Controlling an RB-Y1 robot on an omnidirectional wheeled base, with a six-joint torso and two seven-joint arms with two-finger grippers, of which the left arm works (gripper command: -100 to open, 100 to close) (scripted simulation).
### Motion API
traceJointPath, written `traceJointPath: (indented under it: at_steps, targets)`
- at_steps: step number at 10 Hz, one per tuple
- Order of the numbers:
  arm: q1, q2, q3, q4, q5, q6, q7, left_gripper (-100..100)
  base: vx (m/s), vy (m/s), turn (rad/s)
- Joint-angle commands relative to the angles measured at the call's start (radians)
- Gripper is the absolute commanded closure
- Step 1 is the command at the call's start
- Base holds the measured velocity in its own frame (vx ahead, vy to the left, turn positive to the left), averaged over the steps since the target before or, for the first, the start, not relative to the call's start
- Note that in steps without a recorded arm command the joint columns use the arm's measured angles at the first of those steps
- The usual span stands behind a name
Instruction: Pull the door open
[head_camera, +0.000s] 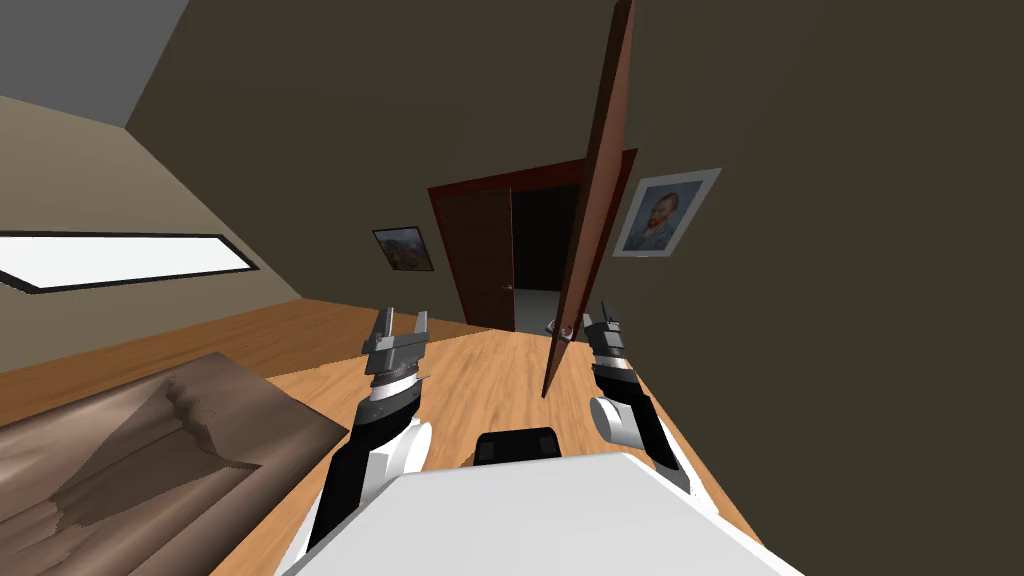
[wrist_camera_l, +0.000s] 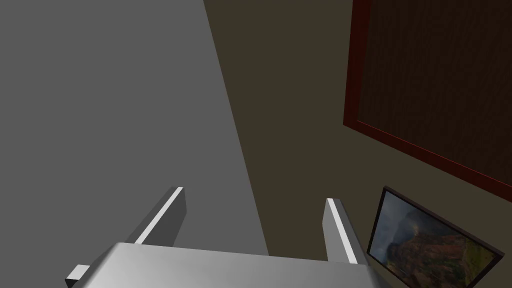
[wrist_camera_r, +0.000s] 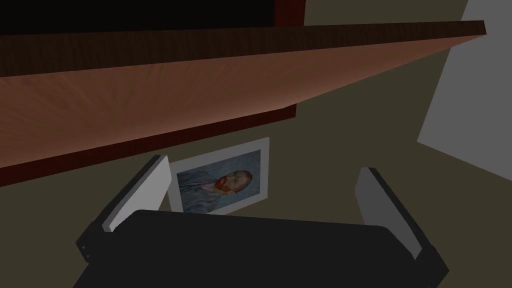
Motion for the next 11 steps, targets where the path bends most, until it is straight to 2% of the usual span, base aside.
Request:
traceJointPath:
  at_steps: [1,5,6,11]
  targets:
    - [-0.013,0.009,0.0,0.031,0.005,-0.006,-0.006,-100,-0.046,-0.028,-0.018]
    - [-0.036,0.022,-0.001,0.089,0.014,-0.016,-0.017,-100,0.095,0.04,-0.029]
    - [-0.048,0.028,-0.002,0.119,0.019,-0.021,-0.023,-100,0.094,0.049,-0.042]
    - [-0.083,0.044,-0.003,0.205,0.033,-0.037,-0.04,-100,0.067,0.029,-0.028]
